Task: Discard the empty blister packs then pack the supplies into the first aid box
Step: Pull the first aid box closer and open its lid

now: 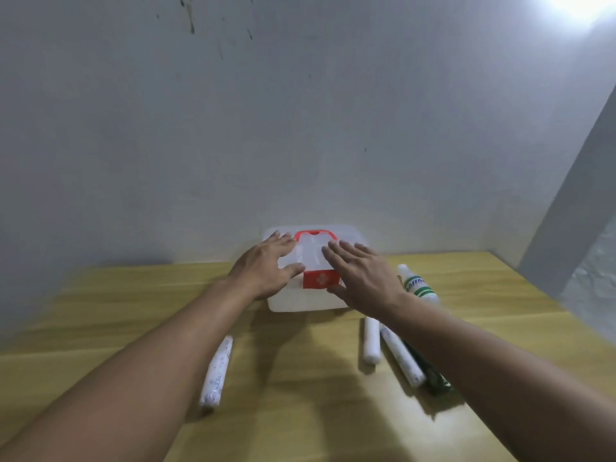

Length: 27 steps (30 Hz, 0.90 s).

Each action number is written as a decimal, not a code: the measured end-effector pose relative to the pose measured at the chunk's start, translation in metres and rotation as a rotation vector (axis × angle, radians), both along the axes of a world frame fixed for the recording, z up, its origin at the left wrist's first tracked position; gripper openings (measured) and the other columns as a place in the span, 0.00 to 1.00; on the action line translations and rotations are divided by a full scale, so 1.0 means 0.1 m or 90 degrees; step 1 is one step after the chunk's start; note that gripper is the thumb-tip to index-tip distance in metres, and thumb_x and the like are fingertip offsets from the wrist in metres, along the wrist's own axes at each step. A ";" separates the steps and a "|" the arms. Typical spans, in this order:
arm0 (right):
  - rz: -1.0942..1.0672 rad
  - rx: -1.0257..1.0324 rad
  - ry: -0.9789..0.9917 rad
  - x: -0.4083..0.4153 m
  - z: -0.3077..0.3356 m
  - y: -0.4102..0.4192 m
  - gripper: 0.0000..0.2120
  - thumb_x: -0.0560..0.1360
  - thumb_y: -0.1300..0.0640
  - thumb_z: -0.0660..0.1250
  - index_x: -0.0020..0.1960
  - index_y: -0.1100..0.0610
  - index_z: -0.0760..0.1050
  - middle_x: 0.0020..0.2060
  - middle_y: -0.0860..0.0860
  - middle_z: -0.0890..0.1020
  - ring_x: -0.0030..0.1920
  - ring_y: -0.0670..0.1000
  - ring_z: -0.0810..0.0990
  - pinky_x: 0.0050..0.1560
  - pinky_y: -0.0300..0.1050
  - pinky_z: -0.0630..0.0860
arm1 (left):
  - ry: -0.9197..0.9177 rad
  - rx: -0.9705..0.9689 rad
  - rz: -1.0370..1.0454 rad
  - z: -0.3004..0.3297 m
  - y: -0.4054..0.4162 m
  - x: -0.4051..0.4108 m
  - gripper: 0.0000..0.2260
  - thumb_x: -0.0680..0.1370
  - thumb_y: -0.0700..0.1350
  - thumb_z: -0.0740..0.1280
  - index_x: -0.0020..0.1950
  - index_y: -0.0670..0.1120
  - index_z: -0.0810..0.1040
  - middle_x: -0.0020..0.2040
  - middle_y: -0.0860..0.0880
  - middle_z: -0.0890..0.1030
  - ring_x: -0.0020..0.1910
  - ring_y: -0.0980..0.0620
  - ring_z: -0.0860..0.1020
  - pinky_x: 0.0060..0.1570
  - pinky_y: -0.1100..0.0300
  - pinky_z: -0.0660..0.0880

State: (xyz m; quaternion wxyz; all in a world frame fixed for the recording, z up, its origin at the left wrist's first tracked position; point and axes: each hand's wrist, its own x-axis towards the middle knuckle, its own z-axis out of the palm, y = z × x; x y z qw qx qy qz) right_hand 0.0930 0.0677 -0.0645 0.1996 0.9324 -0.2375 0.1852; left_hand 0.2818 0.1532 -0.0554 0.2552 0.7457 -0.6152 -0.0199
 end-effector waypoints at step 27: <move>0.199 -0.210 -0.119 -0.06 -0.36 -0.30 0.17 0.75 0.52 0.69 0.59 0.56 0.68 0.62 0.65 0.78 0.64 0.64 0.76 0.57 0.59 0.75 | 0.014 -0.050 -0.001 -0.04 0.02 0.02 0.30 0.74 0.59 0.67 0.74 0.51 0.66 0.76 0.54 0.63 0.76 0.57 0.56 0.74 0.52 0.58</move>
